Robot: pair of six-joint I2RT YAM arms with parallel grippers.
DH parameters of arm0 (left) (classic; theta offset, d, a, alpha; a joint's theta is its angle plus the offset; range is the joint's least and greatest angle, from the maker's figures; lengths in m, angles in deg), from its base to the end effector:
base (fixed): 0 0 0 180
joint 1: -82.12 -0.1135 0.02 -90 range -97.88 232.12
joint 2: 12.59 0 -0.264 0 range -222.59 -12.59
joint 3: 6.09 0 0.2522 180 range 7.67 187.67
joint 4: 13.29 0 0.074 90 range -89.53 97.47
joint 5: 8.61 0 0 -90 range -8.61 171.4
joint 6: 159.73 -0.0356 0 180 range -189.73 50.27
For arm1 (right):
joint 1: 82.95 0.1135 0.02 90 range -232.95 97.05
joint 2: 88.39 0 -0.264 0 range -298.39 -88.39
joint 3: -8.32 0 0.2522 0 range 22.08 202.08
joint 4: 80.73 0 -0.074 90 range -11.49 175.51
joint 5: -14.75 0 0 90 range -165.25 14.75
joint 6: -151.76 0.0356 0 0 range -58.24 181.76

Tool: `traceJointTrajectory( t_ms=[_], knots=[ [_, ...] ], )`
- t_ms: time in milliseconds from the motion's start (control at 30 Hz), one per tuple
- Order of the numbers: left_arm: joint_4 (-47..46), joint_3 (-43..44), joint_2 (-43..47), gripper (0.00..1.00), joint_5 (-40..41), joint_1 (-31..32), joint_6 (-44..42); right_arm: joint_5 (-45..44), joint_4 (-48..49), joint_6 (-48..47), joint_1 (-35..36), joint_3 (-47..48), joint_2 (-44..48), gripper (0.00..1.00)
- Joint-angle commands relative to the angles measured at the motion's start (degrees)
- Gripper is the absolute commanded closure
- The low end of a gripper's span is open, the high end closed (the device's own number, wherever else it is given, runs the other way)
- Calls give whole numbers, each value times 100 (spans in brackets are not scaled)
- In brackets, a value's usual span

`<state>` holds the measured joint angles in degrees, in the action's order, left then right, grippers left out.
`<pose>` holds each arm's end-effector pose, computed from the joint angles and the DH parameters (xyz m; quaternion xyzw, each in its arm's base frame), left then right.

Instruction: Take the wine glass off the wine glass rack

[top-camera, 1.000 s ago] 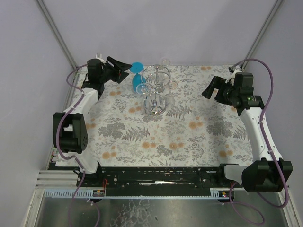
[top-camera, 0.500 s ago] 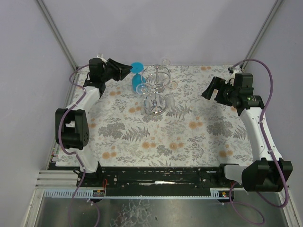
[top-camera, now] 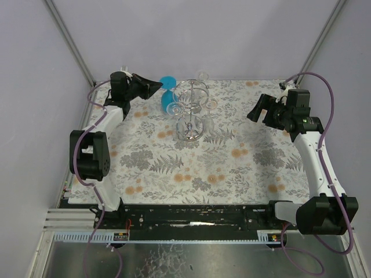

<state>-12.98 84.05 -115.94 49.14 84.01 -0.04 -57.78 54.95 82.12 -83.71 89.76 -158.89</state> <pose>0.4268 -0.0331 0.2884 -0.2781 0.7221 -0.5247 0.3548 0.2698 0.0071 0.3508 0.0887 0.8686 0.2115 0.4391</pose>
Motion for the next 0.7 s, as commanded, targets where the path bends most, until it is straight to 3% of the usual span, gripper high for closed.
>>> traceJointTrajectory(
  t_ms=[0,667],
  knots=[
    [-463,147,-71,100,-194,5,184,37,32,-31,16,257,54,1],
    [-917,-240,260,100,-309,-154,1087,2,62,100,23,13,248,1]
  ],
)
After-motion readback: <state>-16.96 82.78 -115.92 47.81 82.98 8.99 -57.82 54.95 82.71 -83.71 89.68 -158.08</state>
